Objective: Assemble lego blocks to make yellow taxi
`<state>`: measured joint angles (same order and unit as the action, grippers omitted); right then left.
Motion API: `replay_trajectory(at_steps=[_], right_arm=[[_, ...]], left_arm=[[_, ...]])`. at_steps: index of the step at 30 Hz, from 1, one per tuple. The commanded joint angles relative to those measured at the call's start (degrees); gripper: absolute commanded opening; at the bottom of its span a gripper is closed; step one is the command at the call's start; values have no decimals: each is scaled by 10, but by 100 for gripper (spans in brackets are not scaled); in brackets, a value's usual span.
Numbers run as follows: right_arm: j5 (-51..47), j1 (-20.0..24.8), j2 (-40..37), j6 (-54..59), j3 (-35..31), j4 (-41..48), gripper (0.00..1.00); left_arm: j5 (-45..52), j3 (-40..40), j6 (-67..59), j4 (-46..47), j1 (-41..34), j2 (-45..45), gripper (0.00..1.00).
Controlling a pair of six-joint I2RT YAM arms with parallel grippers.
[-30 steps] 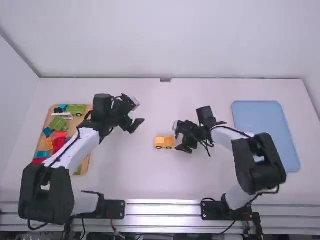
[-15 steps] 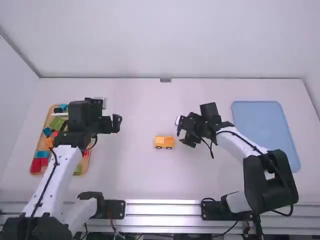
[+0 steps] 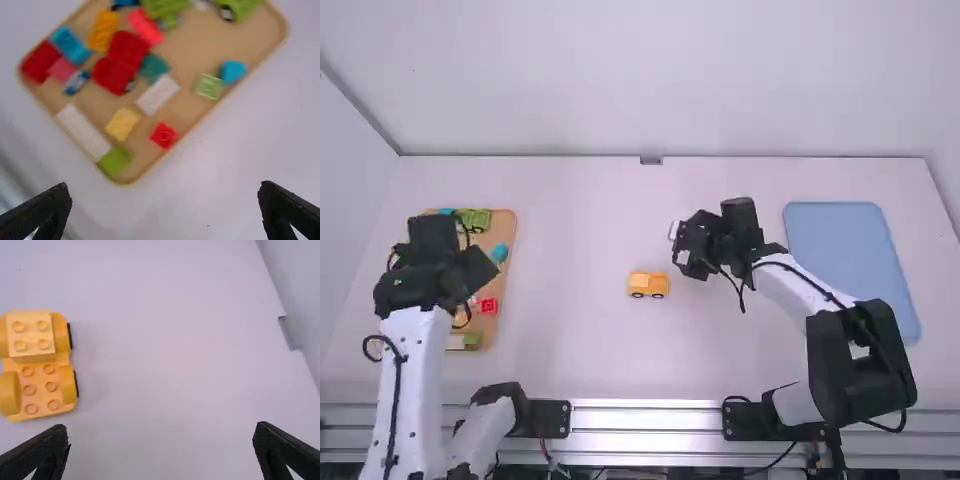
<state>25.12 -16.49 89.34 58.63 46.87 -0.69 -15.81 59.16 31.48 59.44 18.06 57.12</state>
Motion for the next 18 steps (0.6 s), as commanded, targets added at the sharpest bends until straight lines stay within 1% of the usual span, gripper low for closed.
replay_trajectory(at_steps=[1,6,7,9,11,13,15,16,17,18], right_arm=[[3,2,-9,0,7,-9,98],[3,15,-9,-1,7,-28,98],[3,16,-9,-1,7,-30,98],[3,23,-9,0,7,-37,98],[3,27,-9,0,7,-42,98],[3,29,-9,-1,7,-45,98],[3,31,-9,0,7,-45,98],[3,30,-9,0,7,-47,98],[3,30,-9,0,7,-47,98],[4,31,-9,-1,7,-49,98]], left_arm=[[-3,28,32,27,55,19,99],[97,62,-53,77,159,75,99],[102,64,-57,79,164,80,99],[113,81,-86,95,207,120,98],[110,89,-121,92,231,148,99],[104,94,-157,86,243,169,99],[105,105,-250,72,257,215,99],[107,109,-283,64,259,235,99],[107,109,-283,64,259,235,99],[123,114,-327,57,256,268,99]])
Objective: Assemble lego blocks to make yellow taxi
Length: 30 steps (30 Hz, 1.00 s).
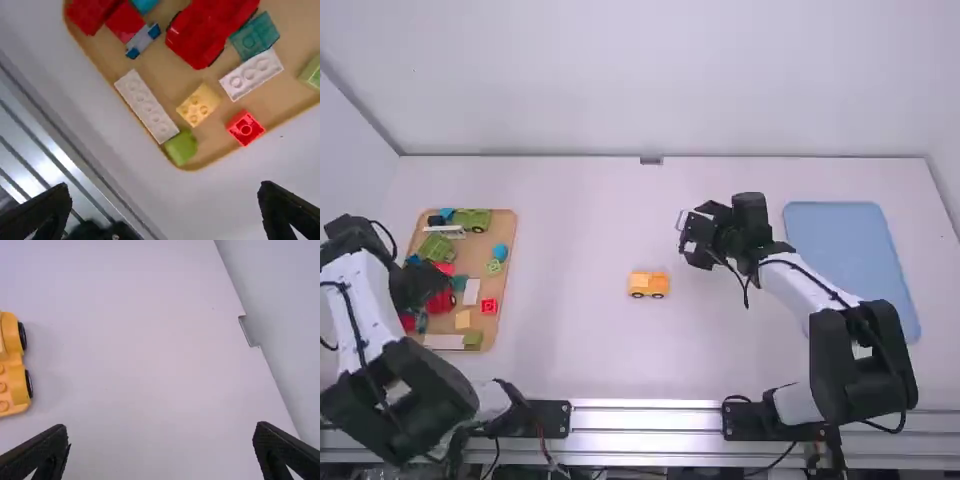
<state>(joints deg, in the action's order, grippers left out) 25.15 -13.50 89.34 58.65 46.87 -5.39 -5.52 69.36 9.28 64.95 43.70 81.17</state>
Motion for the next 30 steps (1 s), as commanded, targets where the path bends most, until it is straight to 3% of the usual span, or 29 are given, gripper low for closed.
replay_trajectory(at_steps=[1,3,6,10,12,14,17,19,21,23,24,25,30], right_arm=[[5,1,-9,-1,7,-3,98],[4,0,-9,-1,7,-5,98],[3,-4,-9,0,7,-9,98],[5,-3,-9,-1,7,-14,98],[5,-4,-9,-1,7,-18,98],[5,-7,-9,0,7,-21,98],[5,-7,-9,10,7,-26,98],[5,-7,-9,19,7,-25,98],[5,-12,-9,21,7,-25,98],[5,-11,-9,21,7,-25,98],[5,-10,-9,21,7,-23,98],[5,-8,-9,21,7,-23,98],[5,-12,-9,21,7,-23,98]], left_arm=[[30,13,-131,-5,-2,45,99],[48,13,-170,-22,-2,70,99],[61,11,-259,-54,-2,136,84],[52,11,-298,-52,-2,189,100],[33,11,-305,-55,-2,214,100],[31,11,-308,-60,-2,228,97],[31,9,-291,-67,-2,243,79],[32,6,-281,-68,-2,245,77],[33,1,-282,-67,-2,245,66],[39,-4,-282,-68,-2,245,65],[48,-5,-282,-69,-2,245,73],[54,-5,-282,-69,-2,245,74],[67,-4,-231,-82,-2,245,69]])
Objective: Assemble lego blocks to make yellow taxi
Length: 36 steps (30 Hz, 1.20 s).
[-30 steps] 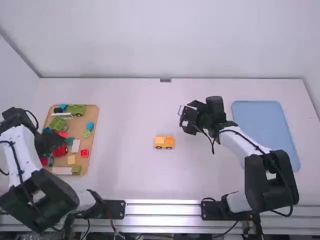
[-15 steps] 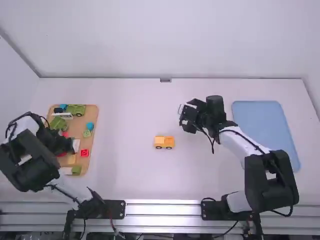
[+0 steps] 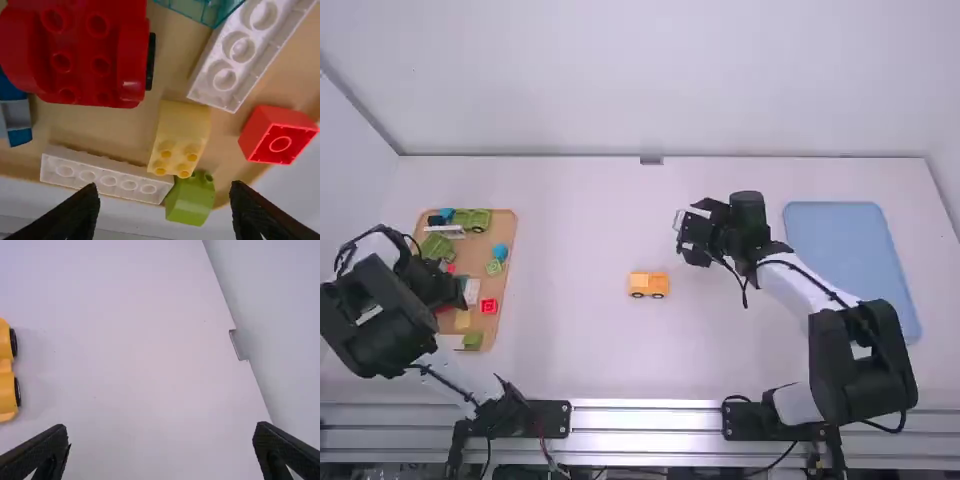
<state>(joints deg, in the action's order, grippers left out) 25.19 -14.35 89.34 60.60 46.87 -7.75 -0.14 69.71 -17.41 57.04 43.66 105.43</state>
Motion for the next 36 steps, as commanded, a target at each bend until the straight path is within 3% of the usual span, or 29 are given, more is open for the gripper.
replay_trajectory(at_steps=[1,4,10,16,21,26,32,36], right_arm=[[4,-4,-9,2,7,1,98],[4,-2,-9,2,7,1,98],[4,-3,-9,4,7,2,98],[4,-2,-9,14,7,4,98],[5,-2,-9,14,7,4,98],[4,-7,-9,14,7,4,98],[4,-7,-9,14,7,4,98],[5,-7,-9,14,7,7,98]], left_arm=[[13,-8,52,-6,-2,2,63],[12,-9,69,2,-2,2,54],[12,-37,35,-15,-2,2,58],[18,-56,16,-49,-2,2,52],[35,-66,-34,-51,-5,2,64],[21,-92,-35,-86,-5,2,65],[21,-104,-35,-111,-10,2,46],[21,-116,-35,-131,-9,2,45]])
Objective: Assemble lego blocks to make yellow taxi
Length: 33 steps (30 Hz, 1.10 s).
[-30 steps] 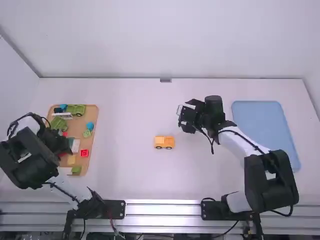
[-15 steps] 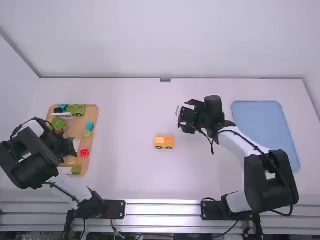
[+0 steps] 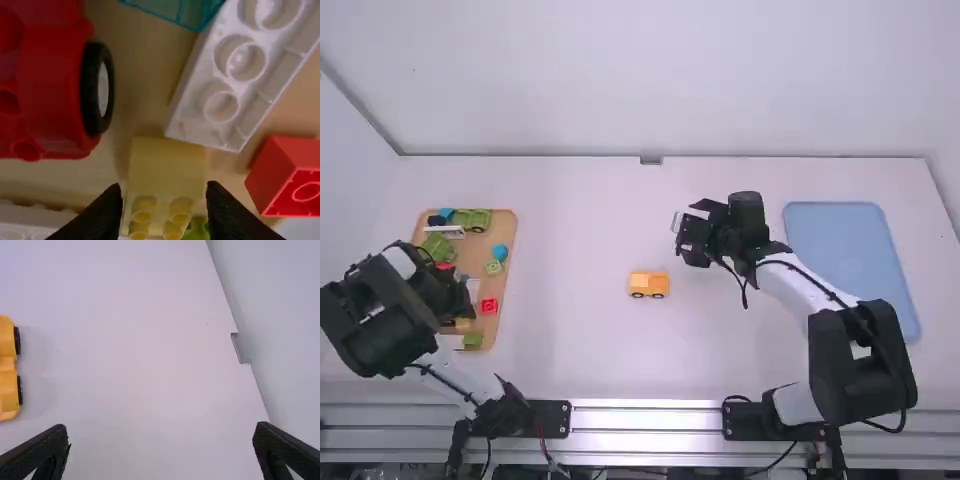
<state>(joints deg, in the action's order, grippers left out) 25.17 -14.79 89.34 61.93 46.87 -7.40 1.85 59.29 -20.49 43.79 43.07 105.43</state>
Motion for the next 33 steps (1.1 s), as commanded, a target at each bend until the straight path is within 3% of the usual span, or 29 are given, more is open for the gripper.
replay_trajectory(at_steps=[1,4,8,10,16,23,28,33], right_arm=[[5,-3,-9,0,7,3,98],[5,-3,-9,0,7,3,98],[5,-3,-9,1,7,3,98],[5,-3,-9,1,7,3,98],[3,-2,-9,1,7,7,98],[5,-3,-9,1,7,-5,98],[16,-3,-9,-6,9,-16,98],[51,-3,-9,-17,9,-22,98]], left_arm=[[1,-16,-4,-4,-4,2,45],[1,-21,-4,-12,-3,2,42],[1,-19,-4,-11,-4,1,21],[1,-17,-3,-10,-3,1,16],[1,-15,3,-3,-4,-35,17],[3,-7,18,42,-13,-170,25],[34,-7,16,45,-67,-275,28],[37,-7,40,23,-158,-316,27]])
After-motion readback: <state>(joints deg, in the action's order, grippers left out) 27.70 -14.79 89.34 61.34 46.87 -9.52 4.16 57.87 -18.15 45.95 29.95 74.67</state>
